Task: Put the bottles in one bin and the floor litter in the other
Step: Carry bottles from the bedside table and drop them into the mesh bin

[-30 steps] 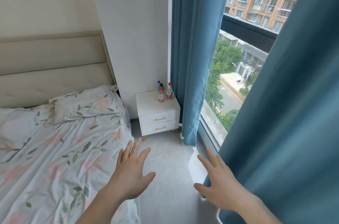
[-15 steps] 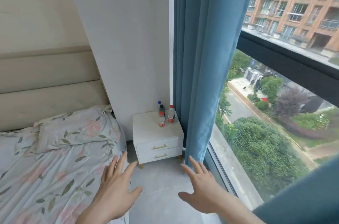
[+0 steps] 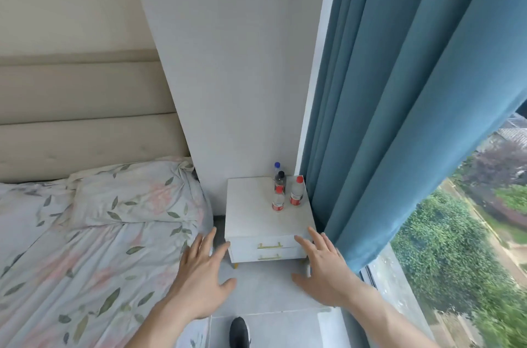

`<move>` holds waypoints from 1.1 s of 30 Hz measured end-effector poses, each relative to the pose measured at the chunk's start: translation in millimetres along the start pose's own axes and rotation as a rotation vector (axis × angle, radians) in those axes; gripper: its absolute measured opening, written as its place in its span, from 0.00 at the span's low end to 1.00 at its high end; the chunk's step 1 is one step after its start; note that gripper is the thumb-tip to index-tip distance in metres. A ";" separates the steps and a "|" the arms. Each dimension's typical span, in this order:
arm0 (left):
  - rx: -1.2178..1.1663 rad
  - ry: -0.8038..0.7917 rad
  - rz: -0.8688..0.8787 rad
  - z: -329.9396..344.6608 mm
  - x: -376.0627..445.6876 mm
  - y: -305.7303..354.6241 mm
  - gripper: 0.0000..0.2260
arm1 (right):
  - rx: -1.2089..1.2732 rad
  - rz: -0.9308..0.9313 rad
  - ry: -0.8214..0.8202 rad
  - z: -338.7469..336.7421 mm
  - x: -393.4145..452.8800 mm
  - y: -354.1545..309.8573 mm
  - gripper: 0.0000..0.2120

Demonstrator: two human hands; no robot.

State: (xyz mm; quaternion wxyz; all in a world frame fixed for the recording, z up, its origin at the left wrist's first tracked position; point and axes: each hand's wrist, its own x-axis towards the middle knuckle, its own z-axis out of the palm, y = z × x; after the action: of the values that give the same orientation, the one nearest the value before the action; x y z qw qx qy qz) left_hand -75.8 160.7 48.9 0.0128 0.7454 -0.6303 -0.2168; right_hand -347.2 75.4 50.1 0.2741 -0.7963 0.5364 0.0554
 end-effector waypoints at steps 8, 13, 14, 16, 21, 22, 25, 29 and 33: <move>0.090 -0.076 0.142 -12.2 162.2 -12.0 0.33 | 0.000 0.149 -0.014 -30.0 122.2 27.5 0.40; 0.145 -0.207 0.192 -10.2 246.0 7.4 0.34 | 0.042 0.183 -0.069 -46.2 179.7 44.3 0.38; 0.153 -0.222 0.203 -9.7 264.8 12.5 0.34 | 0.036 0.180 -0.084 -51.4 196.3 49.0 0.38; 0.178 -0.264 0.203 -5.0 301.3 22.8 0.35 | 0.005 0.185 -0.120 -59.6 233.1 60.2 0.40; 0.194 -0.369 0.159 17.8 383.4 50.6 0.36 | -0.014 0.162 -0.190 -72.1 331.3 85.5 0.41; 0.196 -0.384 0.158 23.7 399.0 55.5 0.36 | -0.034 0.158 -0.211 -72.8 350.9 92.1 0.40; 0.209 -0.430 0.143 35.9 437.1 66.1 0.36 | -0.088 0.151 -0.254 -71.4 398.0 106.8 0.38; 0.187 -0.452 0.136 63.9 481.4 74.8 0.31 | -0.135 0.155 -0.318 -69.3 444.3 122.5 0.33; 0.173 -0.504 0.136 93.7 512.8 80.7 0.29 | -0.148 0.166 -0.346 -61.7 477.1 140.6 0.31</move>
State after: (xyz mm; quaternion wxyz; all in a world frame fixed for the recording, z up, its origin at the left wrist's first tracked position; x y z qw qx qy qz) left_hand -125.7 -316.7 -170.0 -0.1939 0.6223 -0.6782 -0.3396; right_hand -284.6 -386.8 -133.3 0.2974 -0.7459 0.5395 0.2532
